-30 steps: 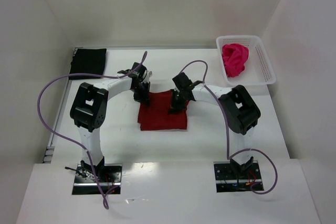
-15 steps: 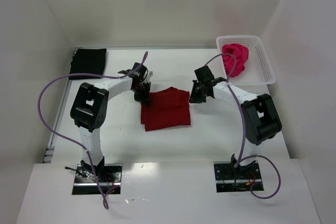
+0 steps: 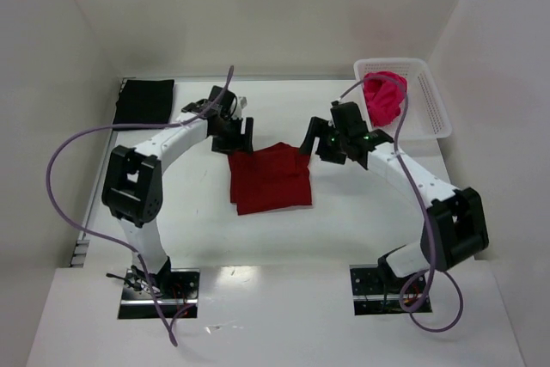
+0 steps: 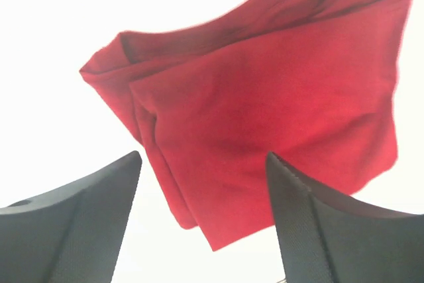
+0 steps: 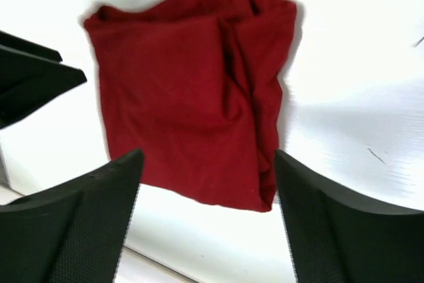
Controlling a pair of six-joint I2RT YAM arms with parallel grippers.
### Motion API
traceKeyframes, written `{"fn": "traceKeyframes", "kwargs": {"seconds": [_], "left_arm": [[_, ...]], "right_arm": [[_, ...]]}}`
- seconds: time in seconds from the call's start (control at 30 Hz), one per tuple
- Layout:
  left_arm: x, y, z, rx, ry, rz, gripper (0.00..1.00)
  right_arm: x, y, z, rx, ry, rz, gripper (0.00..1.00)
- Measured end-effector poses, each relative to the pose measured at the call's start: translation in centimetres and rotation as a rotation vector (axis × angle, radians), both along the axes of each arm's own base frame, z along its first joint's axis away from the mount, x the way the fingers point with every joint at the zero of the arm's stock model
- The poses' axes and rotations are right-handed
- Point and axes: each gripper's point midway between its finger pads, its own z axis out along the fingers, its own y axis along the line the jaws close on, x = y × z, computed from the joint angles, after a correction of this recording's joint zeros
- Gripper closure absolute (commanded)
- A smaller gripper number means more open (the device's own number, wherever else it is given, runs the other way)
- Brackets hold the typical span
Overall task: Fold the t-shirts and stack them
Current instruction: Smooth out wrinkles on the folded tshirt
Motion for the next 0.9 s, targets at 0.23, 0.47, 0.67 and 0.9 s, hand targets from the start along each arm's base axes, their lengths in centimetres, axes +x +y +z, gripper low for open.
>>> {"fn": "traceKeyframes", "kwargs": {"seconds": [0.23, 0.47, 0.67, 0.9], "left_arm": [[-0.5, 0.9, 6.6, -0.020, -0.146, 0.027, 0.01], [-4.3, 1.6, 6.2, -0.061, -0.101, 0.011, 0.01], [-7.1, 2.2, 2.1, -0.149, 0.038, 0.036, 0.01], [-7.0, 4.0, 0.8, -0.297, 0.078, 0.115, 0.01]], "right_arm": [[-0.1, -1.1, 4.8, -0.003, -0.131, -0.019, 0.00], [-1.3, -1.1, 3.5, -0.008, -0.089, 0.010, 0.00], [-1.1, -0.8, 2.9, -0.026, -0.068, 0.043, 0.16], [0.8, 2.2, -0.1, -0.112, 0.007, 0.111, 0.51]]}}
